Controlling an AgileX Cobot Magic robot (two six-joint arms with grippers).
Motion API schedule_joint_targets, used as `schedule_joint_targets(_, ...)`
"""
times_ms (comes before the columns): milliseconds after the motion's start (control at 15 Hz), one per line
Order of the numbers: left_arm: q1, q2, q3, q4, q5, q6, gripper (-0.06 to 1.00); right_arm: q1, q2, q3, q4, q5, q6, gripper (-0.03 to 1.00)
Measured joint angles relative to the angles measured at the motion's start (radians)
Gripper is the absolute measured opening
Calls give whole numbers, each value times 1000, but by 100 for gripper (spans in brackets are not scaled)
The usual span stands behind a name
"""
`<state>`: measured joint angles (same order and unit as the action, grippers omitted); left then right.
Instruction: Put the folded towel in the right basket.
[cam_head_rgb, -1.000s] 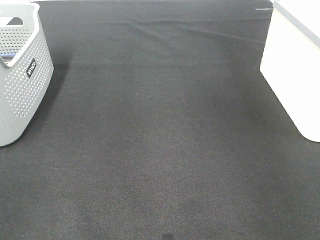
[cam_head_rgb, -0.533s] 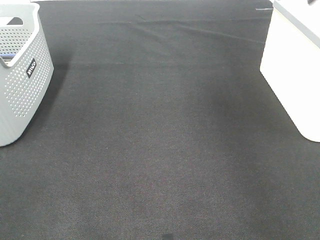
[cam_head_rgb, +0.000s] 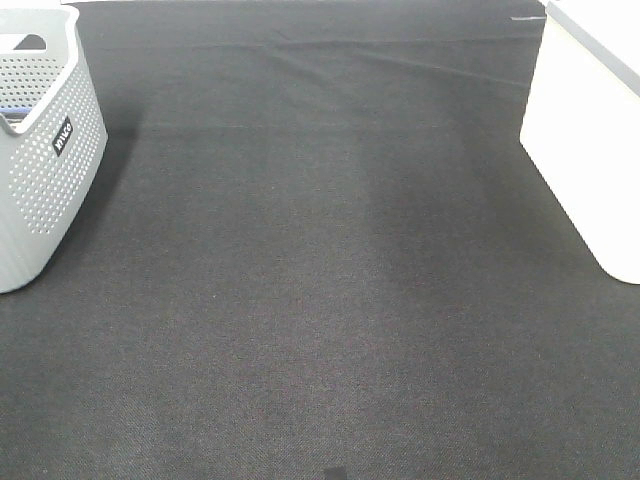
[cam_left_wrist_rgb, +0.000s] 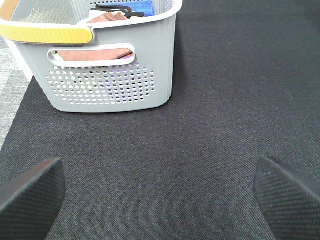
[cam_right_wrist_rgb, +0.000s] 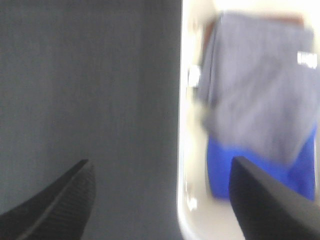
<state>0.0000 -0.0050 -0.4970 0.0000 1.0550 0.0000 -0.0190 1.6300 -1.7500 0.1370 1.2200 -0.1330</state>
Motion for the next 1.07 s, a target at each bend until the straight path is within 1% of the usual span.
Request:
schedule_joint_targets(133,0,0,0,0,0,0,97,0,-140,191,-15,0,0,70)
schedule_joint_targets(200,0,0,0,0,0,0,97,0,-244,332,-15,-1,0,70)
schedule_joint_targets(267,0,0,0,0,0,0,97,0,-309,430,-15,-1,0,70)
schedule_joint_targets(467,0,0,0,0,0,0,97,0,-495,682,-15,-1,8,70)
schedule_joint_targets(600,0,0,0,0,0,0,97,0,-630,859,-15,-2,52,70)
schedule_joint_targets(733,0,0,0,0,0,0,97,0,-766,1001,-15,-4,64,70)
schedule_joint_targets(800,0,0,0,0,0,0,97,0,-878,1097,-19,-4,74,70)
schedule_joint_targets(933,0,0,0,0,0,0,97,0,-1050,1182,-49,-11,75,70)
schedule_joint_targets(1067,0,0,0,0,0,0,97,0,-1210,1197,-70,-46,75,70)
